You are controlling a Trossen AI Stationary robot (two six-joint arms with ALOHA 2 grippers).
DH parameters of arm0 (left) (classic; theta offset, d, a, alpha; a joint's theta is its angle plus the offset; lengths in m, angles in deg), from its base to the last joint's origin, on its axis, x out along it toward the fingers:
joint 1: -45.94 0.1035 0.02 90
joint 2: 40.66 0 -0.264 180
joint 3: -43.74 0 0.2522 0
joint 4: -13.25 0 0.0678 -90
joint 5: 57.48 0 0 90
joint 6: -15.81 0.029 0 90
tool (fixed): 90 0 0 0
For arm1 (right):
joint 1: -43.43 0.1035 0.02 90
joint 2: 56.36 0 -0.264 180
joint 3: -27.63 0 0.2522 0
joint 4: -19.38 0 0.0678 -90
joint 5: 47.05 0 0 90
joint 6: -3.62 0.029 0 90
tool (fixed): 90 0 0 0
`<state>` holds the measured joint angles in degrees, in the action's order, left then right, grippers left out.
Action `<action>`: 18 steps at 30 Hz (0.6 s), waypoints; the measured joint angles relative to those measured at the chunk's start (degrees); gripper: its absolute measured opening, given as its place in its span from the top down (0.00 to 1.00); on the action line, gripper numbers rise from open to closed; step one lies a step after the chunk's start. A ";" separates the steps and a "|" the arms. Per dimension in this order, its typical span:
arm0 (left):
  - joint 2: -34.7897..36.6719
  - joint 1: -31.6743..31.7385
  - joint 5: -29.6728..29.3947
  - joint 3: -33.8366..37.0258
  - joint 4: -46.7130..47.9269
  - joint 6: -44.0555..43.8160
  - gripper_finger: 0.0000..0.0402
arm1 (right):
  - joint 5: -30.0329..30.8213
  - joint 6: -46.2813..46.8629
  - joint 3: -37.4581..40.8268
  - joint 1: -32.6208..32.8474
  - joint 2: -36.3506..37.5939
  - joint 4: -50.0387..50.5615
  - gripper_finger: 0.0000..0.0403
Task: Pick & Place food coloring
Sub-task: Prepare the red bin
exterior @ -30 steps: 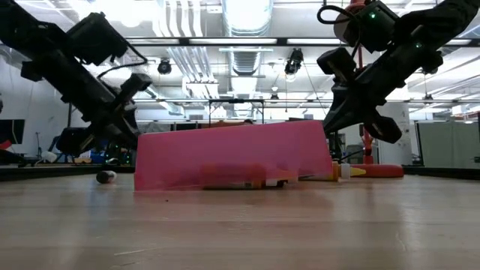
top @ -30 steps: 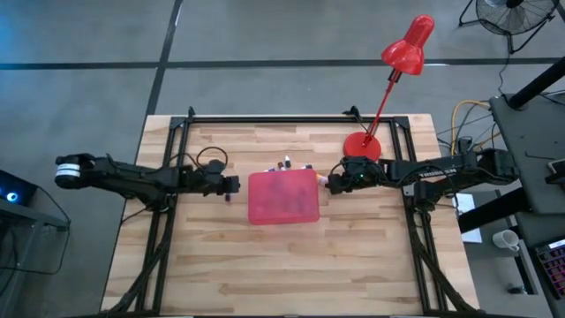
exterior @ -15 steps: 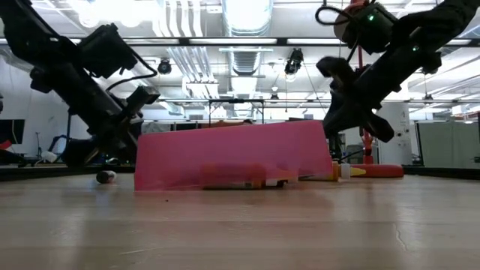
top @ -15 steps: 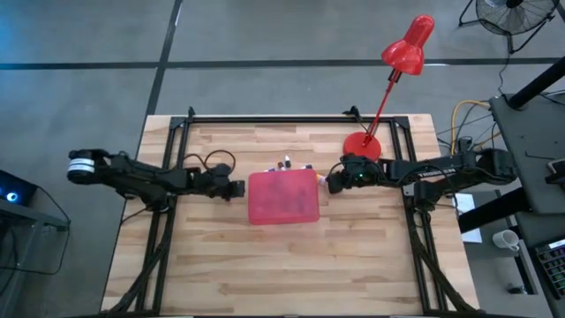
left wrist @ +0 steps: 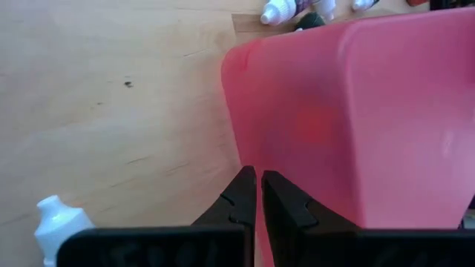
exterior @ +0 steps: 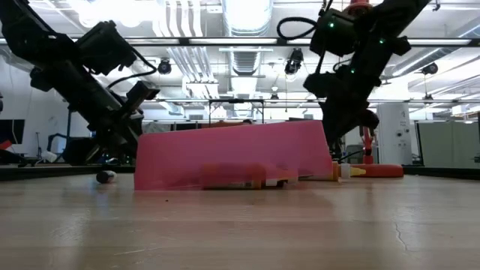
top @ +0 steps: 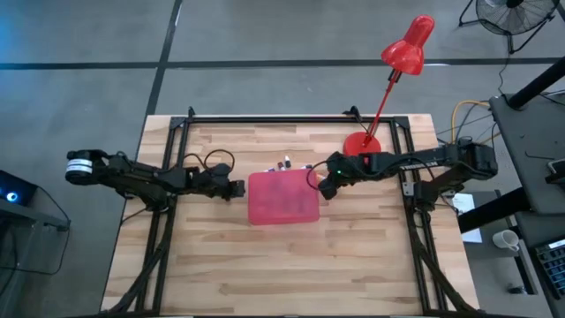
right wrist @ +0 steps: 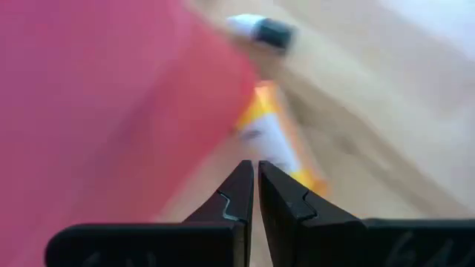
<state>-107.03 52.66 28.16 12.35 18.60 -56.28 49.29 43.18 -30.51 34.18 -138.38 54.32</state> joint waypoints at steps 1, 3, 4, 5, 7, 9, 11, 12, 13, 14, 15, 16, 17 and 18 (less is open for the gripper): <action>-0.02 0.00 0.00 0.00 0.01 0.10 1.00 | -2.25 -0.07 0.00 -0.28 -0.23 -0.48 0.96; -0.33 0.00 0.02 0.00 0.03 0.19 1.00 | -5.64 0.27 0.00 -0.53 -0.96 -1.06 0.96; -0.61 0.00 0.02 0.02 0.03 0.19 1.00 | -6.01 0.69 0.00 -0.53 -1.45 -1.37 0.96; -0.96 0.00 0.02 0.02 -0.03 0.19 1.00 | -6.17 0.74 0.00 -0.53 -1.88 -1.97 0.96; -1.61 0.01 0.03 0.04 0.19 0.41 1.00 | -6.35 0.76 -0.05 -0.53 -2.85 -3.95 0.96; -2.43 0.08 0.06 0.04 -0.12 0.94 1.00 | -6.41 0.80 -0.35 -0.68 -4.17 -5.51 0.96; -3.15 0.19 0.26 0.07 -0.10 1.28 1.00 | -6.72 0.94 -0.63 -0.82 -5.76 -7.02 0.96; -3.41 0.29 0.35 0.07 -0.19 1.27 1.00 | -6.88 0.98 -0.98 -0.91 -6.42 -7.48 0.96; -3.61 0.35 0.55 0.07 -0.17 1.22 1.00 | -6.91 0.97 -1.44 -0.96 -7.11 -7.54 0.96; -3.79 0.45 0.62 0.07 -0.42 1.24 1.00 | -7.00 0.98 -1.94 -0.97 -7.78 -7.55 0.96; -3.93 0.44 0.63 0.07 -0.63 1.24 1.00 | -7.07 0.93 -2.35 -0.97 -8.22 -7.61 0.96; -4.11 0.46 0.61 0.07 -0.69 1.24 1.00 | -7.28 0.82 -2.71 -0.95 -8.60 -7.56 0.96; -4.35 0.57 0.61 0.07 -0.93 1.24 1.00 | -7.49 0.68 -3.27 -0.95 -9.00 -7.52 0.96; -4.43 0.74 0.63 0.07 -1.01 1.24 1.00 | -7.65 0.58 -3.73 -0.95 -9.13 -7.64 0.96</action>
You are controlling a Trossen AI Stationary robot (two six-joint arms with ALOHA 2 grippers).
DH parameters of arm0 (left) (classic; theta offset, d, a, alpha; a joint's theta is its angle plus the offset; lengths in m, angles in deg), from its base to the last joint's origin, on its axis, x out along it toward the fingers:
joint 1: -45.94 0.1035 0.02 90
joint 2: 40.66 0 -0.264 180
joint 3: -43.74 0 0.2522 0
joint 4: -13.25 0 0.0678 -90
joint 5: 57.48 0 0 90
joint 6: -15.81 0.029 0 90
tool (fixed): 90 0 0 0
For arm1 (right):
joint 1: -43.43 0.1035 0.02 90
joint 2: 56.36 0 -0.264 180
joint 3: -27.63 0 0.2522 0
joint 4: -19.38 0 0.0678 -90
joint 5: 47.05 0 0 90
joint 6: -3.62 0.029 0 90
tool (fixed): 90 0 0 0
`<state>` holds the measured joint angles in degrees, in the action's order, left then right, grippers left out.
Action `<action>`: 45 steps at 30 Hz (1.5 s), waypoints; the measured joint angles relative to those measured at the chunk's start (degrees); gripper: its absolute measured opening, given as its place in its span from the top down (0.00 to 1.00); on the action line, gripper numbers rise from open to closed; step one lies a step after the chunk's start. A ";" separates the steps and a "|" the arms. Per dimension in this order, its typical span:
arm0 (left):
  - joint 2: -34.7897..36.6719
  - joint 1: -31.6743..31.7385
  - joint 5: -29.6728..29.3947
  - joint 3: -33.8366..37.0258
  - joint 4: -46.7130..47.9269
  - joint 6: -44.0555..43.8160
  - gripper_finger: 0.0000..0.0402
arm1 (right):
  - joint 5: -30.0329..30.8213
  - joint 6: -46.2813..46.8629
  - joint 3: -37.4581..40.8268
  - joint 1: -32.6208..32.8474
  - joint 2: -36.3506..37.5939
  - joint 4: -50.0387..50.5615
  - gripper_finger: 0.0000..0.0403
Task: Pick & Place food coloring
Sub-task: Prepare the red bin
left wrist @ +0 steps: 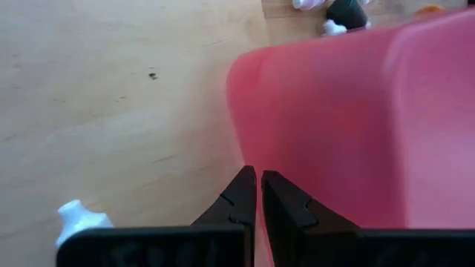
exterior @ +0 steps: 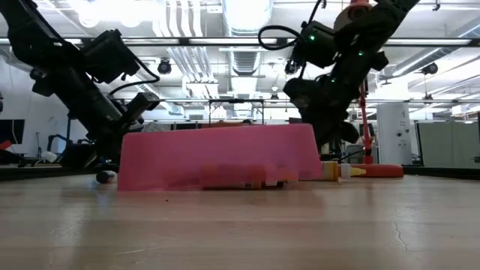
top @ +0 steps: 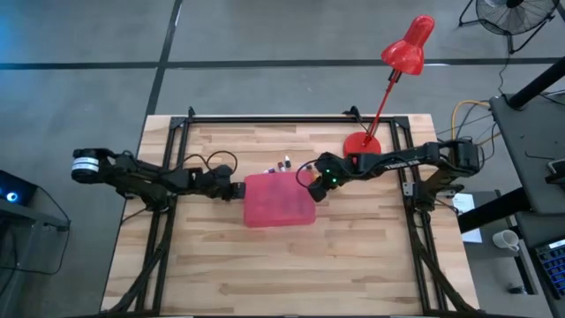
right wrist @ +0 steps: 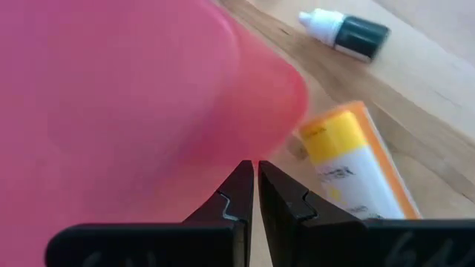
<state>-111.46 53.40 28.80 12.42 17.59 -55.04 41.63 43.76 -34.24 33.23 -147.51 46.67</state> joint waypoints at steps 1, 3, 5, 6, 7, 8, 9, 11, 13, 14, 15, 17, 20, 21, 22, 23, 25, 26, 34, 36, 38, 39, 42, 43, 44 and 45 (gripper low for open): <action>0.00 0.08 -0.02 0.00 0.15 0.06 1.00 | -0.01 -0.19 -0.28 0.00 -0.13 -0.04 0.96; 0.02 0.44 -0.04 -0.10 0.25 0.51 1.00 | 0.01 -0.81 -1.07 -0.09 -0.38 0.02 0.96; 0.09 0.78 -0.11 -0.33 0.61 0.71 1.00 | 0.02 -1.38 -1.81 -0.26 -0.53 0.19 0.96; 0.11 0.92 -0.21 -0.52 0.54 0.72 1.00 | 0.09 -1.64 -2.18 -0.39 -0.51 0.41 0.96; 0.11 1.12 -0.28 -0.70 0.56 0.77 1.00 | 0.18 -2.17 -2.54 -0.42 -0.47 0.47 0.96; 0.11 1.18 -0.42 -0.96 0.86 1.20 1.00 | 0.42 -3.03 -3.09 -0.44 -0.47 0.50 0.96; 0.07 1.22 -0.44 -1.23 1.13 1.95 1.00 | 0.85 -3.87 -3.55 -0.44 -0.47 0.58 0.96; 0.06 1.32 -0.48 -1.96 1.50 3.80 1.00 | 1.94 -4.76 -4.44 -0.46 -0.42 1.18 0.96; 0.11 1.32 -0.91 -2.75 1.89 5.70 1.00 | 3.59 -5.98 -5.15 -0.48 -0.42 1.44 0.96; 0.12 1.31 -0.90 -3.24 2.15 6.56 1.00 | 4.42 -6.75 -5.55 -0.49 -0.42 1.79 0.96; 0.13 1.29 -0.99 -4.00 3.07 7.24 1.00 | 5.65 -7.41 -5.92 -0.52 -0.36 2.36 0.96; 0.22 1.27 -1.63 -5.71 4.93 8.62 1.00 | 8.25 -8.30 -6.94 -0.54 -0.30 3.98 0.96; 0.32 1.23 -1.92 -8.83 9.98 10.09 1.00 | 10.16 -10.28 -8.76 -0.54 -0.11 7.33 0.96; 0.32 1.23 -1.96 -9.88 11.83 10.63 1.00 | 10.14 -10.83 -9.33 -0.52 -0.09 8.40 0.96; 0.34 1.23 -2.07 -11.15 14.23 11.30 1.00 | 10.03 -11.32 -9.91 -0.52 -0.09 9.26 0.96; 0.34 1.23 -2.26 -12.49 16.59 12.20 1.00 | 9.87 -11.75 -10.53 -0.49 -0.09 10.11 0.96; 0.35 1.23 -2.34 -15.26 21.04 14.19 1.00 | 9.82 -12.06 -11.68 -0.40 -0.09 11.62 0.96; 0.37 1.23 -2.40 -16.71 23.36 15.13 1.00 | 9.81 -12.06 -12.40 -0.37 -0.09 12.40 0.96; 0.46 1.21 -4.19 -28.84 39.03 20.13 1.00 | 8.61 -10.66 -20.57 -0.20 -0.09 25.85 0.96; 0.46 1.16 -4.13 -31.27 41.27 20.73 1.00 | 8.59 -10.59 -22.93 -0.01 -0.09 29.25 0.96; 0.46 1.16 -4.11 -33.50 43.59 21.64 1.00 | 8.59 -11.23 -25.27 0.21 -0.09 31.98 0.96; 0.46 1.16 -4.09 -34.48 44.98 21.99 1.00 | 8.57 -11.58 -26.44 0.36 -0.05 33.08 0.96; 0.52 1.11 -4.40 -36.61 48.00 23.36 1.00 | 8.59 -12.03 -29.80 0.55 0.01 35.82 0.96; 0.52 1.09 -5.09 -37.13 48.49 23.68 1.00 | 8.59 -12.08 -30.64 0.55 0.01 36.76 0.96; 0.52 1.08 -6.28 -37.59 48.54 23.99 1.00 | 8.62 -12.29 -31.46 0.55 0.01 37.77 0.96; 0.52 1.08 -7.71 -38.05 48.78 24.22 1.00 | 8.69 -12.63 -32.04 0.55 0.01 38.54 0.96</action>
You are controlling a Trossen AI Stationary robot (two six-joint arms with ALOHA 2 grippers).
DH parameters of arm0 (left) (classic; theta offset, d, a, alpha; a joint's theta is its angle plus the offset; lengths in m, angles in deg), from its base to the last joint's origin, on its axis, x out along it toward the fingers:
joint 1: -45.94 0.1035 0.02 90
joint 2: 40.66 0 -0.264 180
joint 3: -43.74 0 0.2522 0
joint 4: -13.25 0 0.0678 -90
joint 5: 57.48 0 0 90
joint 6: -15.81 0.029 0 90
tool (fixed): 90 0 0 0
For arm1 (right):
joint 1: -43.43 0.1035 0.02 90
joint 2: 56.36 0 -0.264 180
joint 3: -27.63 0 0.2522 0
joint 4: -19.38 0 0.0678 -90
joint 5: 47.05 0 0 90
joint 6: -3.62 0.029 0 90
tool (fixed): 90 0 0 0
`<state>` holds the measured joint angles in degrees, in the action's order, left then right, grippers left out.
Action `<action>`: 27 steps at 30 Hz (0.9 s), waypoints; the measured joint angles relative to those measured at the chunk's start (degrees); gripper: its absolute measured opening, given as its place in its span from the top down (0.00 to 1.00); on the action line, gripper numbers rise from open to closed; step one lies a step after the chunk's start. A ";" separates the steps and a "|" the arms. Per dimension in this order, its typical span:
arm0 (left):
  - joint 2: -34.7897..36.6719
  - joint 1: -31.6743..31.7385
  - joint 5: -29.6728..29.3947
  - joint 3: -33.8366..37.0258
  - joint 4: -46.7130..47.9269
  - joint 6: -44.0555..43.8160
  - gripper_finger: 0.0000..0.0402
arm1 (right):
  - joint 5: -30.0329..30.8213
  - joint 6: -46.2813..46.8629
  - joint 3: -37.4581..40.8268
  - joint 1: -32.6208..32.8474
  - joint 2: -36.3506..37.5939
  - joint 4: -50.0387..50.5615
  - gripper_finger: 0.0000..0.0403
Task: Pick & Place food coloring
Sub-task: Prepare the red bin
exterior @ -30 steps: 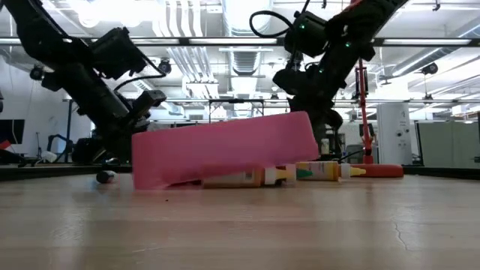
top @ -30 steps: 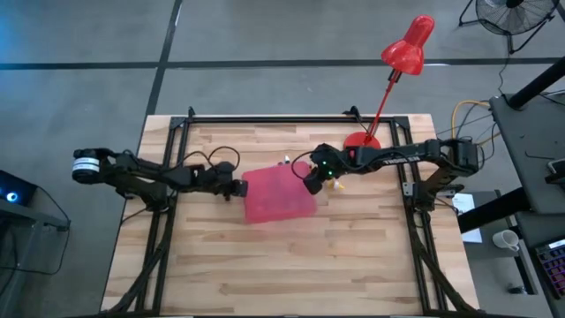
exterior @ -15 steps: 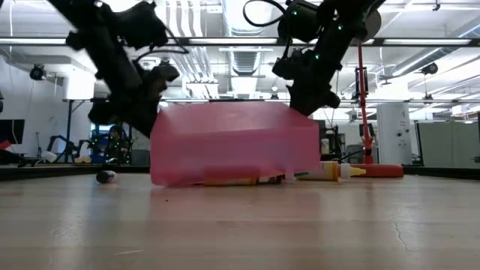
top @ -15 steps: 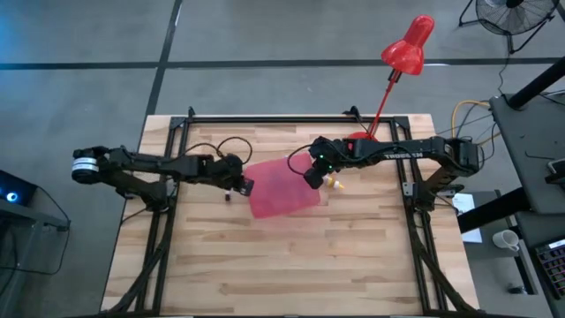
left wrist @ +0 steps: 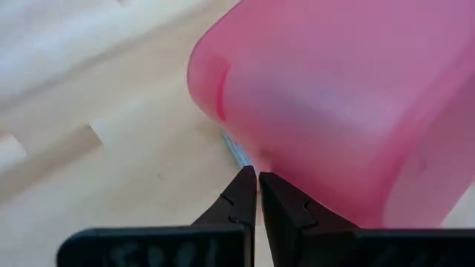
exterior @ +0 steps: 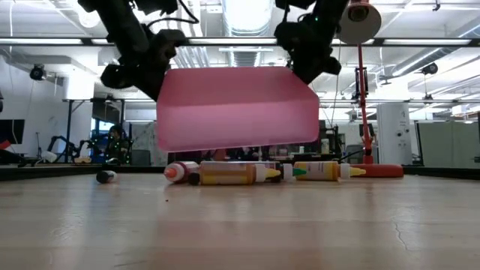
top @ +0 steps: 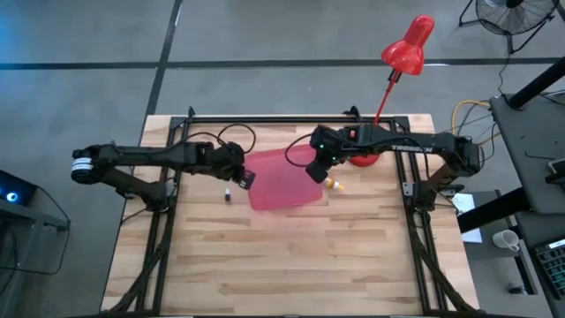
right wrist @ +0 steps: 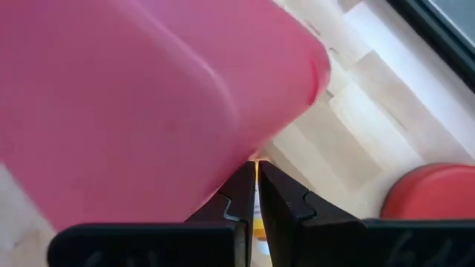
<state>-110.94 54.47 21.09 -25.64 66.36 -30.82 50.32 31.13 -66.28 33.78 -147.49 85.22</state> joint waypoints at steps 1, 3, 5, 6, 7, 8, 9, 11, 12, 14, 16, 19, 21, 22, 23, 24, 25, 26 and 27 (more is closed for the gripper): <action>0.02 0.02 -1.62 -0.46 0.83 0.09 1.00 | -0.07 -0.47 -0.46 0.00 0.00 0.47 0.96; 0.04 0.10 -4.21 -0.71 2.50 0.07 1.00 | -0.62 -1.06 -0.88 0.08 0.00 0.59 0.96; 0.04 0.09 -6.12 -0.72 3.30 0.05 1.00 | -1.04 -1.80 -0.68 0.22 -0.11 0.50 0.96; 0.11 0.07 -7.01 -0.71 3.33 0.05 1.00 | -1.04 -2.38 -0.34 0.28 -0.11 0.08 0.96; 0.29 0.07 -8.16 -0.70 3.26 0.12 1.00 | -1.01 -3.33 -0.18 0.28 -0.13 -0.52 0.96; 0.40 0.09 -9.73 -0.73 3.22 0.44 1.00 | -0.95 -4.58 -0.09 0.25 -0.15 -1.38 0.96; 0.46 0.11 -11.37 -0.94 3.32 0.85 1.00 | -0.65 -5.75 -0.05 0.16 -0.15 -2.38 0.96; 0.48 0.11 -14.86 -1.96 3.50 2.02 1.00 | 1.80 -7.41 -0.04 0.08 -0.15 -3.70 0.96; 0.50 0.11 -16.69 -2.45 3.49 2.74 1.00 | 4.25 -8.28 -0.08 0.07 -0.15 -4.43 0.96; 0.52 0.11 -21.17 -3.19 3.56 4.65 1.00 | 11.20 -10.81 -0.10 0.07 -0.15 -7.19 0.96; 0.52 0.11 -25.91 -3.62 3.49 6.64 1.00 | 17.51 -15.09 -0.02 -0.25 -0.11 -11.42 0.96; 0.43 0.00 -34.00 -3.70 2.37 8.88 1.00 | 19.98 -20.19 0.09 -2.08 -0.63 -15.92 0.96; 0.42 0.00 -39.14 -3.52 1.84 9.27 1.00 | 18.98 -21.37 0.03 -3.28 -1.86 -16.66 0.96; 0.42 0.02 -41.16 -3.52 1.88 9.42 1.00 | 18.04 -21.64 -0.07 -3.85 -2.86 -16.82 0.96; 0.42 0.16 -42.66 -3.50 1.97 9.71 1.00 | 16.69 -21.74 -0.10 -4.37 -3.76 -16.94 0.96; 0.42 0.26 -43.87 -3.48 1.99 10.09 1.00 | 15.35 -21.74 -0.10 -5.02 -4.86 -17.36 0.96; 0.39 0.29 -45.08 -3.41 2.02 10.35 1.00 | 14.40 -21.73 -0.10 -5.51 -6.01 -18.18 0.96; 0.39 0.43 -46.01 -3.26 2.06 10.56 1.00 | 13.51 -21.83 -0.12 -5.82 -7.15 -19.21 0.96; 0.39 0.47 -46.81 -3.07 2.06 10.67 1.00 | 12.81 -22.35 -0.18 -6.04 -8.38 -20.21 0.96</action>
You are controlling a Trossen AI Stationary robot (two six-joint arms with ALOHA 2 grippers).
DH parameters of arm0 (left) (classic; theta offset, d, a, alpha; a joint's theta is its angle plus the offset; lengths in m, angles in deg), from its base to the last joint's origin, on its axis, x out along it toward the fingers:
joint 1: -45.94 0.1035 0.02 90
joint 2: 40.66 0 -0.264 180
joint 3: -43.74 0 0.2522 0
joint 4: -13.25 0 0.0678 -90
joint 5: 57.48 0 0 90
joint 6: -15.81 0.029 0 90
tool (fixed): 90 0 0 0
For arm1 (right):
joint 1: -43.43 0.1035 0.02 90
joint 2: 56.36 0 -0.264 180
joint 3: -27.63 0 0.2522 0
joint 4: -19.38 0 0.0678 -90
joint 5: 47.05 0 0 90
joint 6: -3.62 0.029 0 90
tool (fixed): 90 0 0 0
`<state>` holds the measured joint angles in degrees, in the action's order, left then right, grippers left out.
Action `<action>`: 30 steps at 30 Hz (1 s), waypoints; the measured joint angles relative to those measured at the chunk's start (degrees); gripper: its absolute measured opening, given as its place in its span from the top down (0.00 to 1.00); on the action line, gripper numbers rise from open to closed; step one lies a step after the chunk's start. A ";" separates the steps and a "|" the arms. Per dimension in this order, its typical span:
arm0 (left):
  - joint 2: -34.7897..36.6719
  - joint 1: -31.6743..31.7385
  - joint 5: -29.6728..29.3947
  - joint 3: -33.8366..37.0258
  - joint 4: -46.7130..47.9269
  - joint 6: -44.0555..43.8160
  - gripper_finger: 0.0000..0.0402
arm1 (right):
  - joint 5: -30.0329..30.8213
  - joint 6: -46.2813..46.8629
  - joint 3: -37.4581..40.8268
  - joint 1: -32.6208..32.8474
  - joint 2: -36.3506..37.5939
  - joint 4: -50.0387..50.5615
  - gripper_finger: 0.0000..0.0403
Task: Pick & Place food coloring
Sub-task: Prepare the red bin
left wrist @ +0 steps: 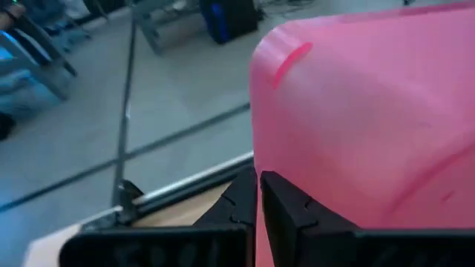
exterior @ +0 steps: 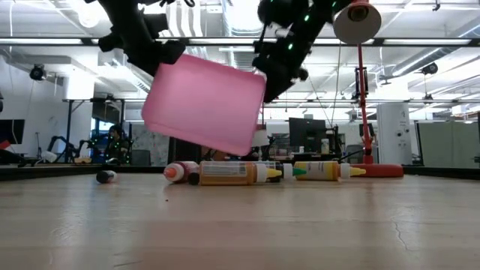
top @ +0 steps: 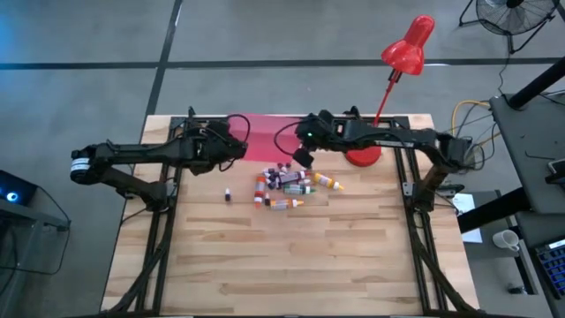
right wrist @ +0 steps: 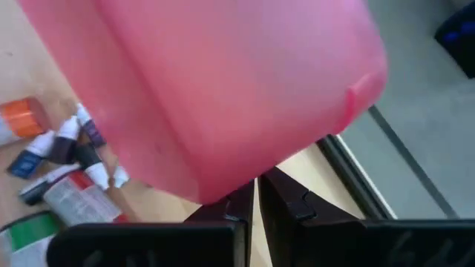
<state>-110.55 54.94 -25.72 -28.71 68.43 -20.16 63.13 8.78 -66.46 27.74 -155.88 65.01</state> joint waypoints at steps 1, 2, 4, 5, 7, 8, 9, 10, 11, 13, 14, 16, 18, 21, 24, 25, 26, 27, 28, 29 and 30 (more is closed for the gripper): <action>0.00 0.02 -0.63 0.31 0.02 0.01 1.00 | -0.12 -0.69 -0.01 -0.12 -1.32 -1.02 0.96; 0.00 0.04 -0.80 0.69 0.17 0.02 1.00 | -0.06 -1.63 -0.01 -0.06 -2.68 -1.90 0.96; -0.04 0.04 -0.78 1.37 0.69 -0.12 1.00 | 0.16 -3.25 0.04 0.63 -4.88 -3.43 0.96; -0.04 -0.06 -0.83 1.83 0.74 -0.26 1.00 | 0.44 -4.09 0.10 1.17 -5.91 -4.14 0.96; 0.03 -0.33 -0.99 2.94 0.96 -1.15 1.00 | 1.94 -5.59 -0.09 1.81 -7.72 -5.43 0.96; 0.07 -0.42 -1.01 3.61 1.01 -1.66 1.00 | 3.47 -6.44 -0.44 2.02 -8.75 -6.02 0.96; 0.04 -0.47 -1.01 4.34 1.21 -2.48 1.00 | 5.09 -7.55 -0.82 2.21 -9.85 -6.69 0.96; 0.02 -0.47 -0.95 5.09 1.44 -3.13 1.00 | 6.06 -8.85 -1.28 2.27 -10.83 -7.25 0.96; -0.03 -0.47 -0.88 5.75 1.73 -3.86 1.00 | 6.57 -10.11 -1.89 2.28 -11.85 -7.45 0.96; -0.02 -0.49 -0.56 6.89 2.57 -5.74 1.00 | 7.27 -11.71 -3.21 2.31 -13.61 -7.60 0.96; 0.02 -0.51 0.15 7.41 3.07 -6.53 1.00 | 7.28 -12.01 -3.77 2.37 -14.26 -7.59 0.96; 0.06 -0.57 2.96 7.85 5.14 -9.33 1.00 | 7.24 -12.03 -4.93 2.50 -15.45 -6.83 0.96; 0.17 -0.64 6.72 8.29 7.72 -12.13 1.00 | 7.10 -12.03 -5.46 2.71 -15.75 -5.60 0.96; 0.00 -0.81 11.98 8.47 10.82 -15.57 1.00 | 6.17 -12.40 -5.45 2.73 -15.75 -5.44 0.96; 0.07 -0.86 14.50 8.46 13.41 -17.83 1.00 | 4.51 -12.61 -5.48 2.79 -15.70 -5.51 0.96; 0.07 -0.88 15.01 8.46 14.04 -18.18 1.00 | 4.27 -12.27 -5.52 2.89 -15.68 -5.49 0.96; 0.07 -0.93 15.36 8.47 14.21 -18.31 1.00 | 3.91 -11.44 -5.63 2.95 -15.68 -5.47 0.96; 0.07 -0.93 15.70 8.47 14.50 -18.40 1.00 | 3.21 -10.90 -5.65 2.96 -15.68 -5.43 0.96; 0.08 -0.93 16.18 8.47 14.79 -18.45 1.00 | 2.09 -10.44 -5.73 2.94 -15.64 -5.34 0.96; 0.07 -0.93 17.10 8.47 15.01 -18.52 1.00 | 0.91 -10.31 -5.80 2.86 -15.61 -5.26 0.96; 0.08 -0.93 18.41 8.47 15.13 -18.55 1.00 | -0.07 -10.30 -5.81 2.81 -15.60 -5.25 0.96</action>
<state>-110.47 54.01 -7.31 -20.24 83.56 -38.71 63.06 -1.52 -72.26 30.55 -171.48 59.76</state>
